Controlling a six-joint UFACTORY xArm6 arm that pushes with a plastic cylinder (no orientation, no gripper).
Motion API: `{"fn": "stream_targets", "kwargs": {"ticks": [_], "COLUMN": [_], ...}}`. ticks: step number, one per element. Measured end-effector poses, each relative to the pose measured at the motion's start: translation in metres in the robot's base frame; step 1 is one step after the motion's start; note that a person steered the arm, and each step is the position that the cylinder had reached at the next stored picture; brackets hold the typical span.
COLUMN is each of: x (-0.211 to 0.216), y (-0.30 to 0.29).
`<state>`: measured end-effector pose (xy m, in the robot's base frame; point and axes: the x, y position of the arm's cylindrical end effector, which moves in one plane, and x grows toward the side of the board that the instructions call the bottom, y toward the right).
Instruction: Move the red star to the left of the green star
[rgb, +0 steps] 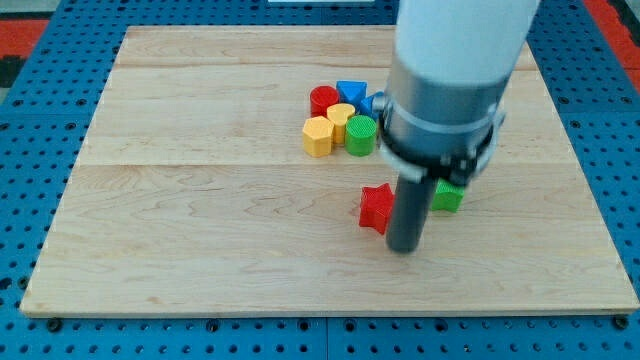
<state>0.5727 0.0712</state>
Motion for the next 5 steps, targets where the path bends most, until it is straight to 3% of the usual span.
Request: {"fn": "stream_targets", "kwargs": {"ticks": [1,2,3,4,5], "x": [-0.016,-0.059,-0.063,-0.033,-0.036], "y": [-0.021,-0.019,-0.018,0.029,0.061]}}
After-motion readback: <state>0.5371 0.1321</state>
